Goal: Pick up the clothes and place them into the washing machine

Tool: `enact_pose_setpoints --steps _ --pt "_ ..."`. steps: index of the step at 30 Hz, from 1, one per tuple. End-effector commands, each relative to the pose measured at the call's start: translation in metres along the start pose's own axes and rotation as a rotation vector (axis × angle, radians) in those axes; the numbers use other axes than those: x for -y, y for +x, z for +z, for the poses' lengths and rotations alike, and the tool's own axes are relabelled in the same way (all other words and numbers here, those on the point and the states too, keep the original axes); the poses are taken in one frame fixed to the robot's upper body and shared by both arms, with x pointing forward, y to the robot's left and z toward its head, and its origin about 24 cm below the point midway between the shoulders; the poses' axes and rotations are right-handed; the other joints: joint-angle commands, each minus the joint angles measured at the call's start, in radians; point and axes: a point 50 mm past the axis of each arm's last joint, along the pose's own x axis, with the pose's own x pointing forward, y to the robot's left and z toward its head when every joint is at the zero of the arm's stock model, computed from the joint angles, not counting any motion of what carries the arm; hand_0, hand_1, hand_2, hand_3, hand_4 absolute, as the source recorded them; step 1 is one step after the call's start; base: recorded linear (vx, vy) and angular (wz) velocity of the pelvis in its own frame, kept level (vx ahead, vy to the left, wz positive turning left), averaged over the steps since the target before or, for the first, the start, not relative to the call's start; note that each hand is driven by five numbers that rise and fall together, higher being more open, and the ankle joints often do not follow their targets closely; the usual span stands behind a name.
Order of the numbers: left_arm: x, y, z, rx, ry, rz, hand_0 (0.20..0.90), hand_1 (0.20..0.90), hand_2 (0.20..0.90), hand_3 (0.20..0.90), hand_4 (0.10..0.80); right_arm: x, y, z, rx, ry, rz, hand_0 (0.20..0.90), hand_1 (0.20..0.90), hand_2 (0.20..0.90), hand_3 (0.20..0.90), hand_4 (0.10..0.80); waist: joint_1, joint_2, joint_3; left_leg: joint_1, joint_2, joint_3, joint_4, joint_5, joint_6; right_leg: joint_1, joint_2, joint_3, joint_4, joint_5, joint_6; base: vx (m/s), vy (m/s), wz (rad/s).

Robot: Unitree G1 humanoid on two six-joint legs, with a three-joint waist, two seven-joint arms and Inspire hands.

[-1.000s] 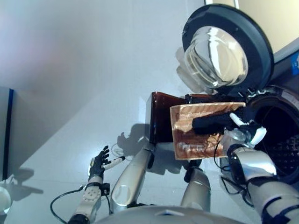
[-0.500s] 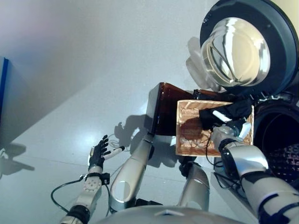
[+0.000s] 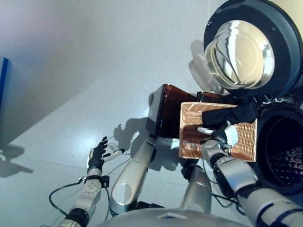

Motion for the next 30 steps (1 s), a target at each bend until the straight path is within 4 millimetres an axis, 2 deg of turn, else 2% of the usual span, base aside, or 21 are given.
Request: enact_pose_setpoints --steps 1,5,6,11,17,25,27,30 --pt "-0.022 -0.008 -0.006 0.041 0.005 0.112 0.900 0.900 0.900 0.900 0.800 0.025 0.014 -0.006 0.189 -0.272 -0.109 0.900 0.900 0.900 0.900 0.800 0.006 -0.001 -0.022 -0.018 0.004 0.038 0.017 -0.086 -0.047 -0.025 0.037 -0.026 -0.062 0.110 -0.098 0.000 0.000 0.00" --pt "-0.022 -0.009 -0.007 0.044 -0.002 0.106 0.900 0.900 0.900 0.900 0.800 0.036 0.019 -0.019 0.273 -0.489 -0.114 0.900 0.900 0.900 0.900 0.800 -0.013 -0.014 -0.030 -0.016 0.007 0.040 0.016 -0.087 -0.048 -0.022 0.041 -0.021 -0.072 0.116 -0.097 0.008 0.000 -0.07" --pt "-0.020 -0.010 -0.008 0.043 0.001 0.094 0.900 0.900 0.900 0.900 0.800 0.041 0.021 -0.028 0.278 -0.576 -0.121 0.900 0.900 0.900 0.900 0.800 -0.016 -0.014 -0.032 -0.015 0.007 0.041 0.014 -0.087 -0.049 -0.022 0.043 -0.021 -0.075 0.117 -0.097 0.001 -0.006 -0.05" --pt "-0.014 -0.011 -0.009 0.039 -0.005 0.055 0.900 0.900 0.900 0.900 0.800 0.060 0.032 -0.030 0.346 -0.834 -0.160 0.900 0.900 0.900 0.900 0.800 -0.026 -0.016 -0.032 -0.006 0.012 0.047 0.005 -0.084 -0.051 -0.023 0.049 -0.013 -0.082 0.122 -0.098 0.000 -0.005 -0.03" --pt "-0.011 -0.010 -0.006 0.047 -0.019 0.041 0.900 0.900 0.900 0.900 0.800 0.078 0.040 -0.032 0.334 -0.935 -0.190 0.900 0.900 0.900 0.900 0.800 -0.031 -0.009 -0.030 -0.006 0.015 0.050 0.010 -0.086 -0.053 -0.026 0.049 -0.008 -0.076 0.116 -0.103 0.002 -0.015 -0.03" --pt "-0.002 -0.011 -0.001 0.070 -0.041 0.001 0.900 0.900 0.900 0.900 0.800 0.112 0.058 -0.012 0.284 -0.919 -0.301 0.900 0.900 0.900 0.900 0.800 -0.018 0.020 -0.005 -0.028 0.018 0.053 0.027 -0.085 -0.055 -0.054 0.052 -0.009 -0.052 0.104 -0.111 0.000 -0.006 -0.02" --pt "0.000 -0.011 0.001 0.078 -0.040 -0.006 0.900 0.900 0.900 0.900 0.800 0.113 0.058 -0.013 0.279 -0.922 -0.305 0.900 0.900 0.900 0.900 0.800 -0.017 0.023 -0.002 -0.034 0.018 0.052 0.037 -0.089 -0.054 -0.059 0.052 -0.006 -0.041 0.098 -0.112 0.000 0.000 0.00" --pt "0.007 -0.010 0.009 0.106 -0.039 -0.036 0.900 0.900 0.900 0.900 0.800 0.125 0.061 -0.019 0.224 -0.930 -0.324 0.900 0.900 0.900 0.900 0.800 -0.007 0.042 0.004 -0.063 0.010 0.051 0.080 -0.105 -0.049 -0.086 0.046 -0.004 0.010 0.076 -0.118 -0.003 -0.004 0.03"
